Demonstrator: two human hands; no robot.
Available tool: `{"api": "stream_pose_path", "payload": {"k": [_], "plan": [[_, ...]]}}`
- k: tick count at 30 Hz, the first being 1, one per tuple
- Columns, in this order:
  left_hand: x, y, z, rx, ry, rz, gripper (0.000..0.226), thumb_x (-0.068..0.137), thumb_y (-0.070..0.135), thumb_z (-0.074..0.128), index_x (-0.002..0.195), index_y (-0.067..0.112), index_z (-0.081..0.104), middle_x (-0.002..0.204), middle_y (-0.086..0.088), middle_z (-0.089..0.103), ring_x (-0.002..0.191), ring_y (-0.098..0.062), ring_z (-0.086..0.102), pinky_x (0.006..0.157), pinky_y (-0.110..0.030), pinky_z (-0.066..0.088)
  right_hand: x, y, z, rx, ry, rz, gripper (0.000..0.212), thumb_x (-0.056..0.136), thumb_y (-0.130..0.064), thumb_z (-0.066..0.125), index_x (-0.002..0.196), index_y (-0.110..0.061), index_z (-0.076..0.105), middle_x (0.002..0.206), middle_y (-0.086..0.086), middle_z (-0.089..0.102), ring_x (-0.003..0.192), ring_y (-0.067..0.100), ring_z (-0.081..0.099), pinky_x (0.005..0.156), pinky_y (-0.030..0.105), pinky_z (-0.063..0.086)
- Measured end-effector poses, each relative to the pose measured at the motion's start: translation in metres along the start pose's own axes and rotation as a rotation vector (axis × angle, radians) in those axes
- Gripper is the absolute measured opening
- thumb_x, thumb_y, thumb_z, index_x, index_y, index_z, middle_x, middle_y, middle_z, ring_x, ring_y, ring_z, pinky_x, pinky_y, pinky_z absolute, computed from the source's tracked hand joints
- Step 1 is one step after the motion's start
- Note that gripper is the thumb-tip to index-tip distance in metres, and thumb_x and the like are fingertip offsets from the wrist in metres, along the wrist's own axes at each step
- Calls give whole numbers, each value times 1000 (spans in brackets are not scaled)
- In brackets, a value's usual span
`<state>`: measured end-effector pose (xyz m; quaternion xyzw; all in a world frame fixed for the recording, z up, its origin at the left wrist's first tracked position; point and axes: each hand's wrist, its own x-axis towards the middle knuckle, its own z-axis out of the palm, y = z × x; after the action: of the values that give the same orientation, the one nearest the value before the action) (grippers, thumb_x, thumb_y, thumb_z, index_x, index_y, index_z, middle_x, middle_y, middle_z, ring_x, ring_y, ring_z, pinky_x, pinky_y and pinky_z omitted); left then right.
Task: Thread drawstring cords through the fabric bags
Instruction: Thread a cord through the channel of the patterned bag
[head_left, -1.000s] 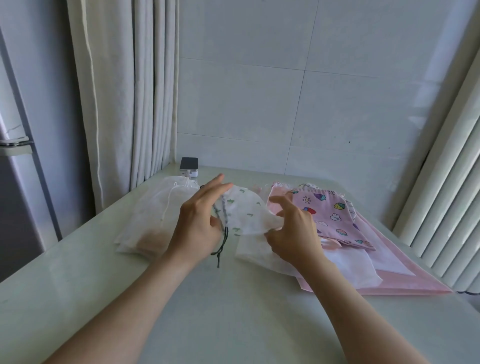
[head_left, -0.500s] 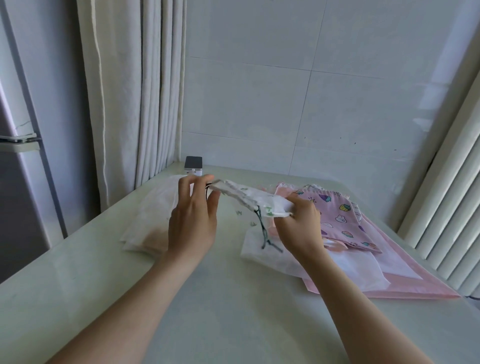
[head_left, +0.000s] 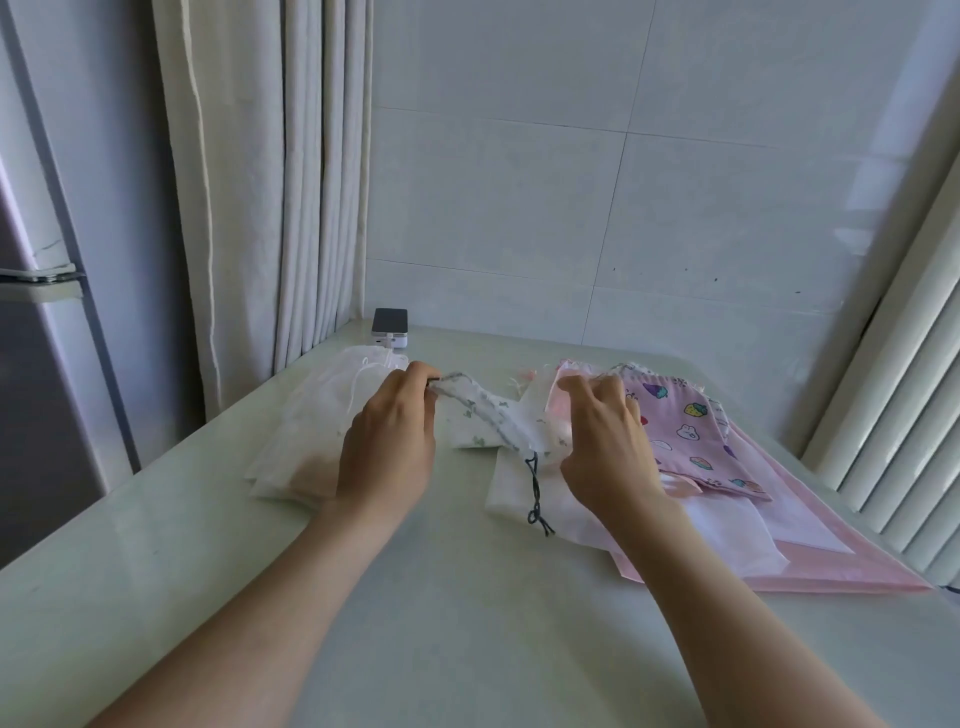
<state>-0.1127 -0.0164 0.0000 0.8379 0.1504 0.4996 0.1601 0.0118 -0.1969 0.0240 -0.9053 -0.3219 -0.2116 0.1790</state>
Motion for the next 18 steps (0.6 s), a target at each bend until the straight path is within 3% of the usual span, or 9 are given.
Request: {"api": "stream_pose_path", "payload": {"k": [3,5,7,8,11,13,18], "plan": [[0,3,0,69,-38,-65,15,108,22,49,115,16,61,93,-5,69,84,-36,60,62,-37,34,-2,-2,-2,78,140,48,42,88,4,55,125,-14,57,111,13,60,92,37,59,66,38,40],[-2,2,1,132,-80,-112,17,108,28,48,115,19,61,82,-4,68,74,-34,52,61,-37,34,-3,-7,-6,254,204,90,16,100,-14,48,100,-16,64,82,7,65,77,34,59,58,38,34],[-3,0,3,173,-101,-132,18,107,32,49,111,21,62,79,-3,68,70,-31,48,60,-36,35,-7,-10,-12,447,209,86,34,102,-34,44,71,-25,55,52,-4,50,55,21,51,52,36,31],[-3,-1,3,178,-105,-136,18,106,33,50,109,22,63,78,-3,69,70,-32,50,59,-36,35,-11,-12,-14,497,204,37,35,100,-43,46,70,-28,54,45,-4,45,47,14,45,50,33,33],[-4,-1,4,158,-114,-139,17,103,36,53,102,23,65,73,-1,67,71,-35,57,58,-36,40,-22,-16,-18,352,163,-159,35,85,-66,56,98,-34,66,49,-12,55,52,6,54,55,28,46],[-3,1,3,121,-105,-149,16,102,34,56,99,22,66,71,0,65,71,-35,57,58,-36,42,-23,-16,-15,201,129,-218,43,79,-69,59,108,-37,66,63,-14,58,62,14,61,57,29,48],[-2,5,-1,26,-114,-195,9,93,32,66,91,24,66,60,8,51,68,-32,54,60,-37,48,-18,-8,-1,119,119,-242,28,89,-27,68,117,-30,74,87,-6,55,69,25,61,56,33,47]]}}
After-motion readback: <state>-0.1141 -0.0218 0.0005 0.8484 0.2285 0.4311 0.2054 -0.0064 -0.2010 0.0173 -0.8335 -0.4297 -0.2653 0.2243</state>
